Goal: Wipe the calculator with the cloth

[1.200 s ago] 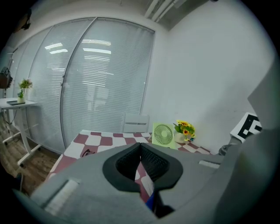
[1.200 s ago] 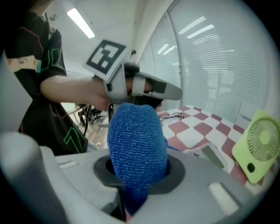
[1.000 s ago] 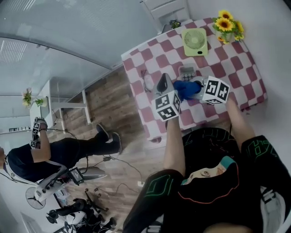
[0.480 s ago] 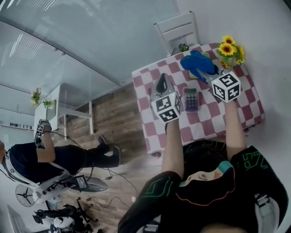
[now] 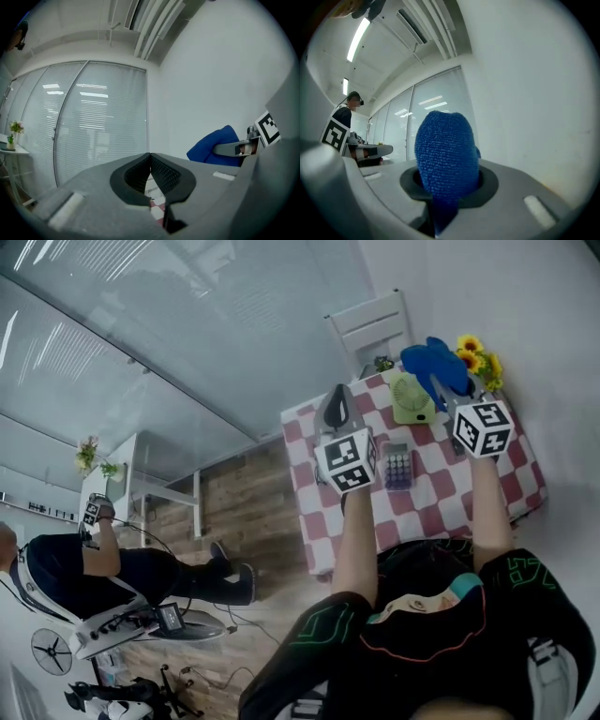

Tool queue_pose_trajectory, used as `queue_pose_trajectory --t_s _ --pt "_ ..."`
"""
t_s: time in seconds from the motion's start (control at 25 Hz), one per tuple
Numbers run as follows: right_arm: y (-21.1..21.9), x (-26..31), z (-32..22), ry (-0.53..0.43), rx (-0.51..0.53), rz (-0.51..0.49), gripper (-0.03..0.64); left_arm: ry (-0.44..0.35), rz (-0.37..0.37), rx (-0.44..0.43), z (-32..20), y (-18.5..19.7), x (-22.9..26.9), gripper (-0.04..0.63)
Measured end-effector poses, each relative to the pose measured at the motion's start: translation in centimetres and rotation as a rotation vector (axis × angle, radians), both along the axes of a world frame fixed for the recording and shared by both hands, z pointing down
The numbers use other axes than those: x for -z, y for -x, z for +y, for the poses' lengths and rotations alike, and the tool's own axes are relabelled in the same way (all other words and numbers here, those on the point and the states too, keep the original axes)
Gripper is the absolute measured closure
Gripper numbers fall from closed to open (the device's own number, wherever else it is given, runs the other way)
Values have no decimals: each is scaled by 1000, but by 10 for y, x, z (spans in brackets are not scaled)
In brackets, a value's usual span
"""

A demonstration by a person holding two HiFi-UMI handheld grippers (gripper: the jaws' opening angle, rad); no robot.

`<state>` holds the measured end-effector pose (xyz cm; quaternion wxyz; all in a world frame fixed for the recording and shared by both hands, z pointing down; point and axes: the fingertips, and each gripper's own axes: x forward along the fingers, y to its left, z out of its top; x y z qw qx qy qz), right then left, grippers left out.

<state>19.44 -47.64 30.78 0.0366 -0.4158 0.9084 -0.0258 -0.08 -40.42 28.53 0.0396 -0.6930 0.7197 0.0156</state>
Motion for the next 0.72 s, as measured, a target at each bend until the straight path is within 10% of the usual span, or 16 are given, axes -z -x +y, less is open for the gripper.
queue_pose_trajectory --t_s 0.72 --pt "0 2 -4 -19 -42 -1 520 7 8 -25 -2 7 -7 584"
